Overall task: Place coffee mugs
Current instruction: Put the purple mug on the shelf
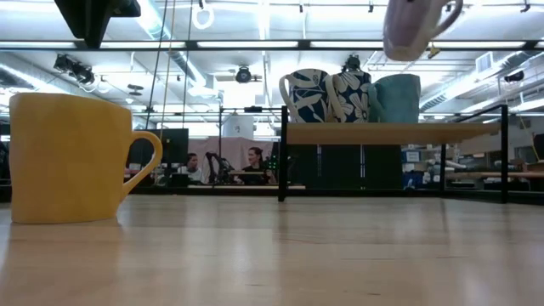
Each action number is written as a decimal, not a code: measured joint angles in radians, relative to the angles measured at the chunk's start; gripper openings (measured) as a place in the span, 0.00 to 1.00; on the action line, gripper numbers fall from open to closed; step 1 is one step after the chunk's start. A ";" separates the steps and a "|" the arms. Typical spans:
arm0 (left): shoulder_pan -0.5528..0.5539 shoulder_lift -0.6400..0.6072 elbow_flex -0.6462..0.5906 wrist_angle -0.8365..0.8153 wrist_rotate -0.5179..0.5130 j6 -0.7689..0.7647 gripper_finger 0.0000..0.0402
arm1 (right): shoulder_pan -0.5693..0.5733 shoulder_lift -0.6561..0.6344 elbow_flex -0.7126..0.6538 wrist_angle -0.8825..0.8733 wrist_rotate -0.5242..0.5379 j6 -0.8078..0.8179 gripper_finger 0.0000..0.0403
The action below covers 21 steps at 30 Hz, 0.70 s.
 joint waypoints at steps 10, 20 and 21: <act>0.000 0.000 0.000 0.000 0.000 0.000 0.28 | -0.130 -0.101 0.034 -0.001 0.038 -0.158 0.07; 0.000 0.000 0.000 0.000 0.000 0.000 0.28 | -0.217 -0.238 0.035 -0.001 0.191 -0.187 0.07; 0.000 0.000 0.000 0.000 0.000 0.000 0.28 | -0.225 -0.248 0.035 -0.001 0.211 -0.189 0.07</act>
